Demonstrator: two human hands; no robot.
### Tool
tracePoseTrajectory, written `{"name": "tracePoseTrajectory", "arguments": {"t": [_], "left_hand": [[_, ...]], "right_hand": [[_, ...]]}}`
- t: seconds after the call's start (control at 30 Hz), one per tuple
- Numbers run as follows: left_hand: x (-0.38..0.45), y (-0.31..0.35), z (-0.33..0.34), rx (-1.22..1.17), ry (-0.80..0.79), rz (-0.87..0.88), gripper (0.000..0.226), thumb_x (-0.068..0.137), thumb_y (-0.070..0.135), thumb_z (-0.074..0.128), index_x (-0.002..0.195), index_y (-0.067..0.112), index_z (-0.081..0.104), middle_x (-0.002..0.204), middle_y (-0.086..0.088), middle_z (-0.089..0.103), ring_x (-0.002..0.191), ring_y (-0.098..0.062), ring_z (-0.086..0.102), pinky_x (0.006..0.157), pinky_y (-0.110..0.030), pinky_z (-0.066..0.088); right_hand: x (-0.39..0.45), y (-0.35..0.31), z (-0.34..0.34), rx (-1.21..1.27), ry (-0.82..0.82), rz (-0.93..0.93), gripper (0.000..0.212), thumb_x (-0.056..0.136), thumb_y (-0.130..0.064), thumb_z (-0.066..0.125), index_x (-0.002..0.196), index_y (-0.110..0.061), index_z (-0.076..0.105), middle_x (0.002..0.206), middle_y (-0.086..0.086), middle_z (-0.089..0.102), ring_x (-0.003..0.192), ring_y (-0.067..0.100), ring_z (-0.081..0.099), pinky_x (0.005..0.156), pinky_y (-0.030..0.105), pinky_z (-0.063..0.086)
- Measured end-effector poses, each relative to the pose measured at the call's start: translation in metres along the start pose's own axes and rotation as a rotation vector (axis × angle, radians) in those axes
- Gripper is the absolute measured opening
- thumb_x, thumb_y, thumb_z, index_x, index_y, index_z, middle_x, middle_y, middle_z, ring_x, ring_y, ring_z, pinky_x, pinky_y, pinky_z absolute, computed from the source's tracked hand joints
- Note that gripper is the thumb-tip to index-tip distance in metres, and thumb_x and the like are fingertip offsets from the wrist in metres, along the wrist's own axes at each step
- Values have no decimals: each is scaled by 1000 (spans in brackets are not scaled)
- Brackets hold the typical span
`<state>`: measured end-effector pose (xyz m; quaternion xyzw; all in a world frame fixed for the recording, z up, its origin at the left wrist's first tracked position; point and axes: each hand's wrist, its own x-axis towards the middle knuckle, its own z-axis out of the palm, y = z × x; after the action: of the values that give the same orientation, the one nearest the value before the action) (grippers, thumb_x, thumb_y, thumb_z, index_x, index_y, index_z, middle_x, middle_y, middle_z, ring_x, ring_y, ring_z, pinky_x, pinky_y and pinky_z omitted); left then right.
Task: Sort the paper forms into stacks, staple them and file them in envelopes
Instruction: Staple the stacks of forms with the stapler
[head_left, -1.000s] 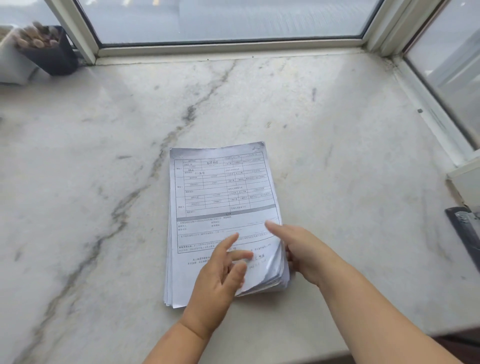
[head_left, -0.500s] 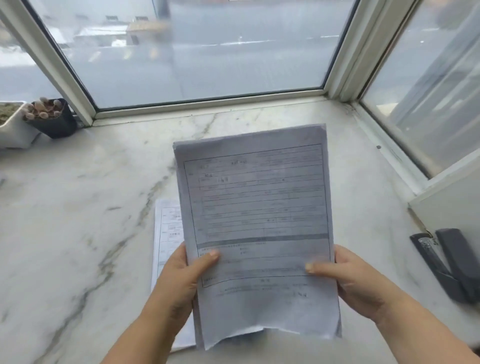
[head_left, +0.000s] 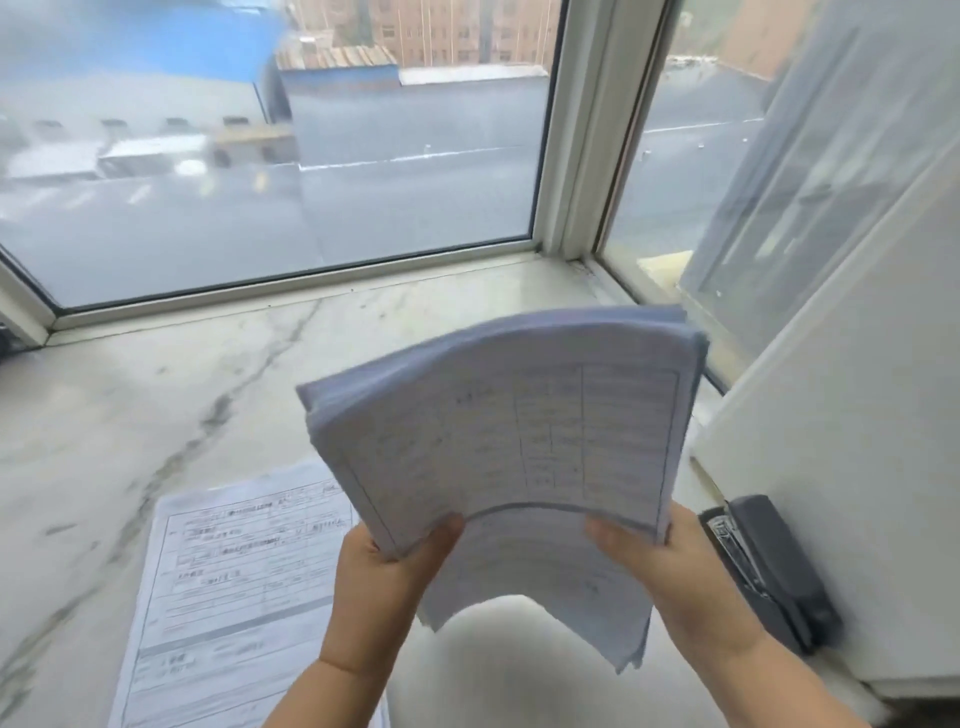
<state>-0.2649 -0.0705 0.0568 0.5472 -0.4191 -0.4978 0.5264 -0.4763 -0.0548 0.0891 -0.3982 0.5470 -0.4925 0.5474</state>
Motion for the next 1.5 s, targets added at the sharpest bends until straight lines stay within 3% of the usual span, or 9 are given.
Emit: {"name": "tracePoseTrajectory", "arguments": {"t": [0.23,0.47,0.57,0.73,0.83,0.97,1.07,1.33,1.5], "left_hand": [[-11,-20,22,26,41,9,26,67,17,82,81,39,76,83,7,76,77,-4,70,68,-18,54],[-5,-1,21,91,49,82,36,52,36,81,84,49,72,85,19,73,80,4,66,70,-9,49],[-4,-2,29,42,87,93,24,66,13,86,82,27,75,81,20,72,75,8,64,64,-5,46],[-1,10,28,40,110,132,33,72,-4,78,85,24,69,78,25,71,74,11,63,65,-2,44],[2,-3,24,107,22,82,40,72,-8,77,91,25,64,79,29,70,76,14,62,65,-1,43],[5,-10,22,152,8,62,34,70,-5,80,80,25,71,77,22,72,72,12,63,64,-2,44],[6,-4,18,111,1,69,41,69,-5,77,70,36,76,73,18,72,67,8,63,62,-7,48],[9,-17,11,134,-46,3,50,73,-3,76,73,46,74,80,16,74,75,4,67,66,-9,50],[9,-13,4,80,-138,-42,28,74,-6,74,81,20,79,88,-1,76,85,-13,72,69,-16,54]], "right_hand": [[-1,27,-10,155,68,-12,30,67,-1,72,85,-24,80,91,3,76,87,13,71,73,25,56],[4,18,-30,74,40,-115,39,61,-6,76,97,-21,72,94,-7,76,90,4,69,70,11,50],[10,24,-21,51,58,-135,37,66,-14,70,103,-23,70,97,-10,75,94,2,67,75,12,50],[10,10,-22,4,31,-174,34,70,-21,70,100,-37,72,95,-10,74,90,2,68,74,16,53],[13,25,-26,-4,20,-55,29,66,-18,71,94,-26,73,90,-1,74,86,11,68,71,19,54],[20,30,-24,-28,23,-26,17,77,-11,74,89,-24,76,90,1,74,83,18,67,71,28,53],[18,29,-27,-94,15,-43,40,87,-3,68,81,-43,75,82,-8,70,74,13,63,64,31,49],[19,46,-22,-9,-94,-23,29,83,-15,73,100,-38,76,107,-2,74,103,11,68,84,23,52],[22,32,-31,22,-162,-1,35,75,-12,72,107,-28,75,113,3,73,108,17,67,89,28,54]]}}
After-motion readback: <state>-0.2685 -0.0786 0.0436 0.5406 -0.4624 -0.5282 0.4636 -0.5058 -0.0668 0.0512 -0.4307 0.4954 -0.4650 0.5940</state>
